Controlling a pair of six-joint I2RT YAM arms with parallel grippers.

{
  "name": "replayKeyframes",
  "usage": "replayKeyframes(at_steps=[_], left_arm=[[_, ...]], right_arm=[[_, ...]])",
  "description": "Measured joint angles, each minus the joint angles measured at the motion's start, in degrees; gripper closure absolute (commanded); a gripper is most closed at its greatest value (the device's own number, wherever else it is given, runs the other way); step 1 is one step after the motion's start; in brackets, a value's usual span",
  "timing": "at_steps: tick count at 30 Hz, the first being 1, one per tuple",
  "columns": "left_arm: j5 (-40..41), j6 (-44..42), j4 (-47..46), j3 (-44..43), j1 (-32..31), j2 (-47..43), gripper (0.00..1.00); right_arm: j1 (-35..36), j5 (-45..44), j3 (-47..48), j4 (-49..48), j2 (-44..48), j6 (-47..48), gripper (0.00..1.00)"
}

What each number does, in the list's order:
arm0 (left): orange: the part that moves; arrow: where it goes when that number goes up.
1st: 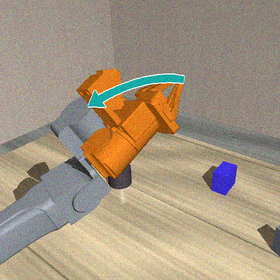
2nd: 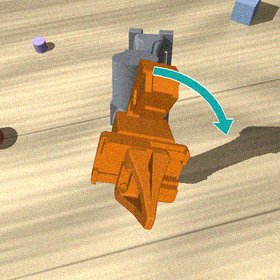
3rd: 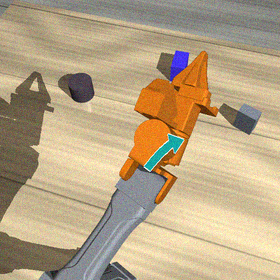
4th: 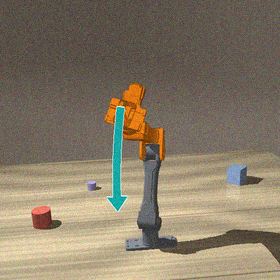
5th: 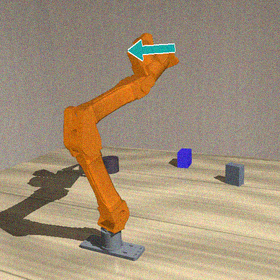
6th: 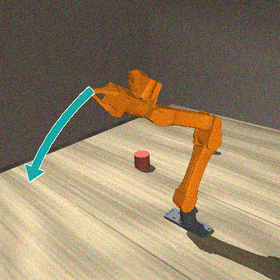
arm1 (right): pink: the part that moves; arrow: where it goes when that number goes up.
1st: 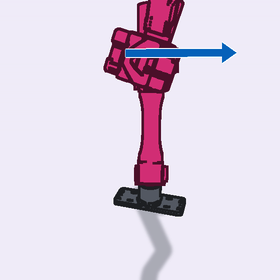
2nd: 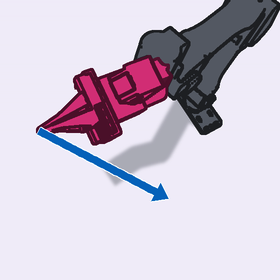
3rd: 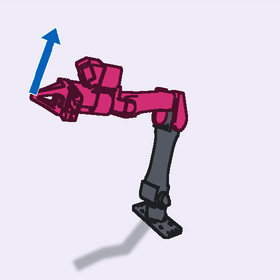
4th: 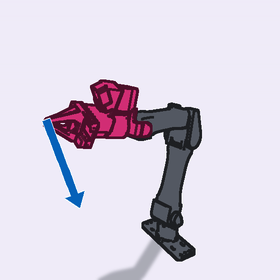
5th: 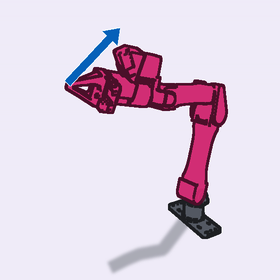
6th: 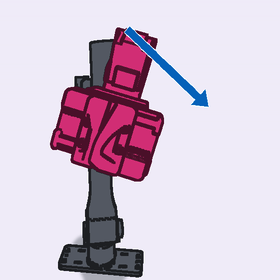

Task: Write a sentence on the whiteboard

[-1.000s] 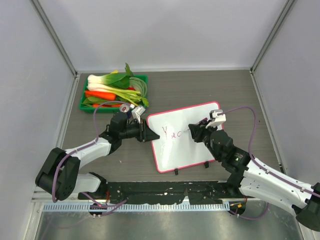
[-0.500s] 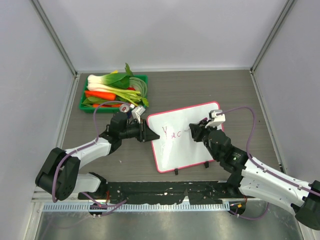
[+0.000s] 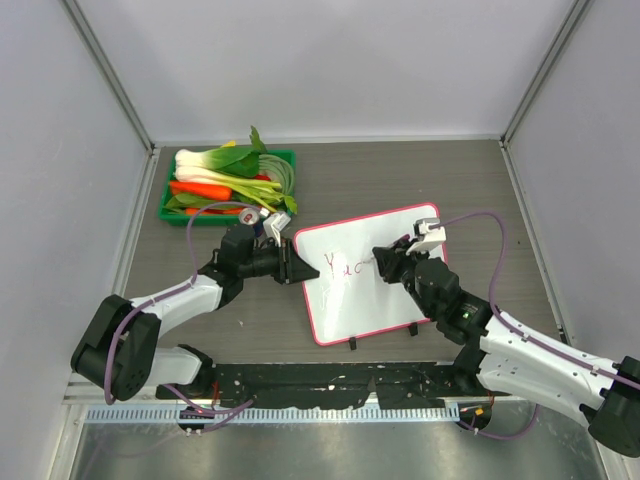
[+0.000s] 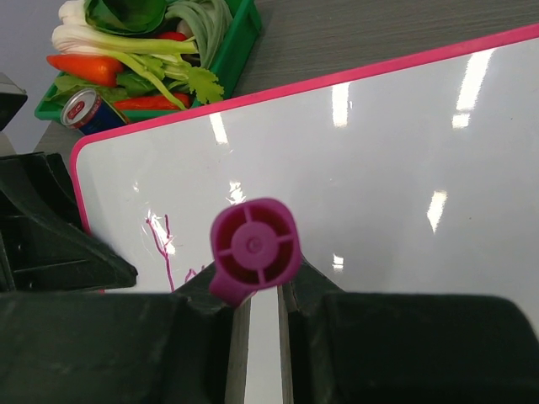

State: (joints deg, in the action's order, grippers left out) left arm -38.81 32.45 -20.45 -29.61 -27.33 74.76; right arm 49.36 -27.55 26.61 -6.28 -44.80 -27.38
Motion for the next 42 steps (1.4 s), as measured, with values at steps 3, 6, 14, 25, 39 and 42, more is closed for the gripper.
replayKeyframes(at_steps=[3,6,14,25,39,42], left_arm=[[0.0,0.0,0.0,0.0,0.0,0.0,1.00],[0.0,0.0,0.0,0.0,0.0,0.0,1.00],[0.0,0.0,0.0,0.0,0.0,0.0,1.00],[0.0,0.0,0.0,-0.1,0.0,0.1,1.00],[0.0,0.0,0.0,-0.1,0.0,0.1,1.00],[0.0,0.0,0.0,-0.1,0.0,0.1,1.00]], right_arm=[[0.0,0.9,0.0,0.3,0.0,-0.3,0.99],[0.0,1.8,0.0,0.9,0.0,-0.9,0.99],[0.0,3.2,-0.5,2.2,0.9,-1.7,1.00],[0.0,1.9,-1.4,4.2,2.9,-2.5,0.99],[0.0,-1.0,0.5,1.8,-0.1,-1.2,0.99],[-0.1,-1.5,0.9,1.6,-0.5,-1.1,0.99]])
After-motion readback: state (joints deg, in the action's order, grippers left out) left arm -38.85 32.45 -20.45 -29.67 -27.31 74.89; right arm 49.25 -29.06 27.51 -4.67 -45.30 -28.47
